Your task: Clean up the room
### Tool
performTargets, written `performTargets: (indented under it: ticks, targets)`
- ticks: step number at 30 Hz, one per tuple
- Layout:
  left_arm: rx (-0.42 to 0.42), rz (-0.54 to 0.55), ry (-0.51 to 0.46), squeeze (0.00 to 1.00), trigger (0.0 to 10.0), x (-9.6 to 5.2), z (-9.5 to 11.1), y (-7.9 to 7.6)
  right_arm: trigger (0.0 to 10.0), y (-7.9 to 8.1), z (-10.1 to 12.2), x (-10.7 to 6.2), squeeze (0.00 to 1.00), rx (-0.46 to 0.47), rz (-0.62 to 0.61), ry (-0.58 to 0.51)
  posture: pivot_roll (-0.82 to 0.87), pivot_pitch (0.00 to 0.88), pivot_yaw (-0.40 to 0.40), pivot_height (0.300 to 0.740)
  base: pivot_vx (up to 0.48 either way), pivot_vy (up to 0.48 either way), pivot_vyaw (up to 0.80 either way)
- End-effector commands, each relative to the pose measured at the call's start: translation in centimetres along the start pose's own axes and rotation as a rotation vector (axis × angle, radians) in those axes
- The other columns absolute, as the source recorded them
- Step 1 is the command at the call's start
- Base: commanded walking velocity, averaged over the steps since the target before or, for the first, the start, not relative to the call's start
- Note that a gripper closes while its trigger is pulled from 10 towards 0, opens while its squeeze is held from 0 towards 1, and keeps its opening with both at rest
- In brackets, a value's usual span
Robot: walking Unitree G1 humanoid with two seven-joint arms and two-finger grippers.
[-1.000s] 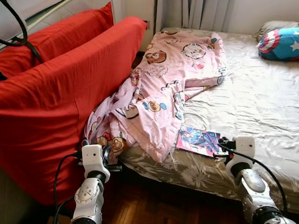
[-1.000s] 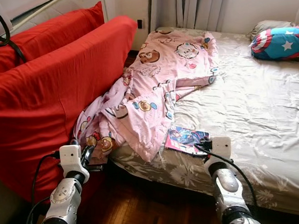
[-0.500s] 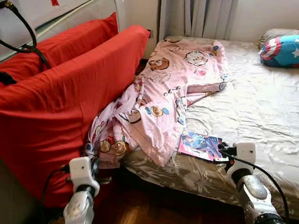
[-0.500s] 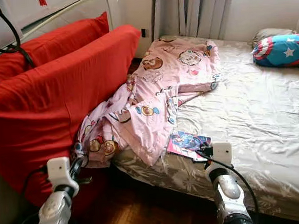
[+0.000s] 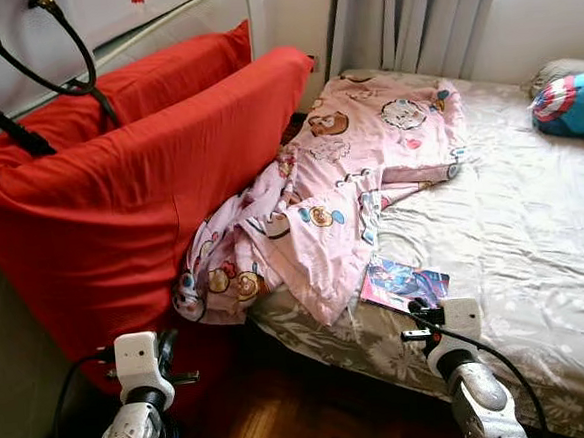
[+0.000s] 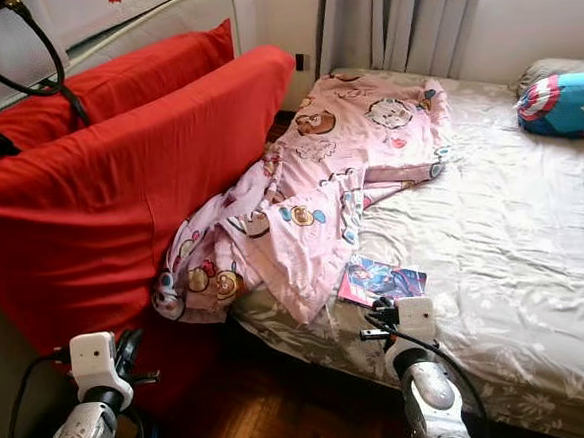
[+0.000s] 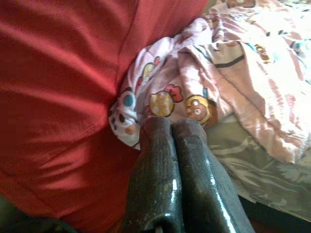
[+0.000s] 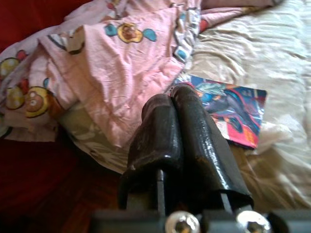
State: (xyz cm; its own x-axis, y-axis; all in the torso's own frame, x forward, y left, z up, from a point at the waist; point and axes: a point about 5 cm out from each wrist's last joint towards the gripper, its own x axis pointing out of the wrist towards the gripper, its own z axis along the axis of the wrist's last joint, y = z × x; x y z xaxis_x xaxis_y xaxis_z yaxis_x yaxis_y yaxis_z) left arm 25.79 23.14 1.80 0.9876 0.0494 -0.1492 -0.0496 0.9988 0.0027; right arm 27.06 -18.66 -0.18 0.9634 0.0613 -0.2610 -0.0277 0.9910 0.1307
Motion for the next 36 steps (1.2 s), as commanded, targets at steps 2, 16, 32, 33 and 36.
performTargets:
  ticks: [2, 16, 32, 33, 36]
  targets:
    - [-0.001, -0.008, 0.015, 0.00, 10.0, -0.4, -0.4, -0.1, 10.0, -0.1, -0.1, -0.4, 0.00, -0.007, 0.005, -0.013, -0.04, 0.053, -0.032, 0.740, 0.000, 0.000, -0.60]
    - [-0.026, -0.003, 0.030, 0.00, 10.0, -1.4, -1.2, -0.8, 10.0, -0.4, -0.5, -0.7, 0.00, -0.023, 0.001, 0.019, -0.04, 0.034, -0.037, 0.740, 0.000, 0.000, -0.78]
    - [0.022, -0.029, 0.005, 0.00, 10.0, 0.0, 0.7, -0.3, 10.0, -0.2, -0.2, -0.5, 0.00, 0.002, -0.039, -0.002, -0.03, 0.139, -0.002, 0.740, 0.000, -0.135, -0.77]
    - [0.024, -0.029, 0.004, 0.00, 10.0, 0.1, 0.8, -0.3, 10.0, -0.1, -0.1, -0.5, 0.00, 0.006, -0.038, -0.012, -0.03, 0.141, -0.002, 0.740, 0.000, 0.000, 0.00]
    - [0.016, -0.012, -0.004, 0.00, 10.0, 0.0, 1.0, -0.2, 10.0, 0.2, -0.2, -0.5, 0.00, 0.002, -0.024, -0.013, -0.03, 0.148, -0.003, 0.740, 0.000, 0.000, 0.00]
